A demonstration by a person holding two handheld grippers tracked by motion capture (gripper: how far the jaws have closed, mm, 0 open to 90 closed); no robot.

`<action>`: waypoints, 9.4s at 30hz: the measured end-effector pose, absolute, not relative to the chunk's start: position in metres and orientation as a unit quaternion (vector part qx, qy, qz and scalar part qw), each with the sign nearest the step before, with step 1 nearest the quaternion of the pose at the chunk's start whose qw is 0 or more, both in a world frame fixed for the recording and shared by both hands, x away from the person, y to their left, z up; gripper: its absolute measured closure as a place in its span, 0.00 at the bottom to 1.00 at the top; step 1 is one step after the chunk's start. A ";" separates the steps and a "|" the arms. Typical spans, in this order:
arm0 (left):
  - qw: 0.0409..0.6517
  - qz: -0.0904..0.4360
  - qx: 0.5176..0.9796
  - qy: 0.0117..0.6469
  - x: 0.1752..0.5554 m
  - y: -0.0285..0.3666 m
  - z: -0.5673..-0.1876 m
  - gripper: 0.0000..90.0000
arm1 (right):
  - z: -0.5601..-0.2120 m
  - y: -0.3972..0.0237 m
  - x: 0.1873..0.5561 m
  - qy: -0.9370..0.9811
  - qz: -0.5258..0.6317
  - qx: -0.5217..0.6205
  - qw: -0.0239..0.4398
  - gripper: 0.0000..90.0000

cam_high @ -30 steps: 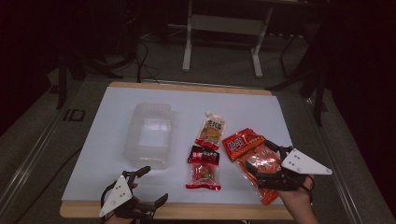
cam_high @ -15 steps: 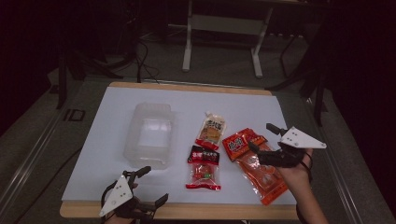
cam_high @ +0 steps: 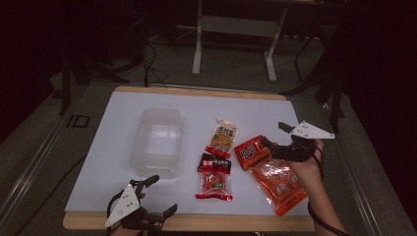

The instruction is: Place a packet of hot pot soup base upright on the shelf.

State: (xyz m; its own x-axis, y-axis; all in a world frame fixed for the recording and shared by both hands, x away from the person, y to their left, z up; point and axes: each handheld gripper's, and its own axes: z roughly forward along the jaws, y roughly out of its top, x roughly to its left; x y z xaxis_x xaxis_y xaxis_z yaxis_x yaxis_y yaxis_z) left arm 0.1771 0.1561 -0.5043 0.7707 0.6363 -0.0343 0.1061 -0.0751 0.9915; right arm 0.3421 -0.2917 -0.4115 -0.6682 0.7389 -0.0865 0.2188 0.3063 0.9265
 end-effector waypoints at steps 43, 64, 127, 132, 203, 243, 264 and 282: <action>0.617 0.194 0.718 0.258 0.180 0.151 -0.509 0.02 | -0.504 -0.316 0.422 0.821 0.385 0.371 0.199 0.26; 0.612 0.189 0.724 0.255 0.181 0.148 -0.511 0.02 | -0.526 -0.314 0.441 0.863 0.331 0.352 0.144 0.25; 0.608 0.189 0.732 0.241 0.182 0.128 -0.511 0.02 | -0.440 -0.331 0.376 0.799 0.403 0.375 0.242 0.98; 0.597 0.201 0.737 0.243 0.185 0.116 -0.503 0.05 | -0.427 -0.336 0.363 0.792 0.414 0.368 0.256 0.98; 0.606 0.058 0.784 0.118 0.316 -0.077 -0.481 0.16 | -0.390 -0.371 0.242 0.723 0.559 0.295 0.280 0.98; 0.621 0.039 0.778 0.093 0.322 -0.092 -0.480 0.79 | -0.381 -0.368 0.246 0.710 0.553 0.308 0.310 0.93; 0.659 0.082 0.741 0.094 0.321 -0.072 -0.426 0.79 | -0.351 -0.357 0.234 0.672 0.589 0.302 0.332 0.31; 0.678 0.168 0.698 0.159 0.337 0.012 -0.379 0.79 | -0.359 -0.332 0.236 0.696 0.577 0.284 0.320 0.15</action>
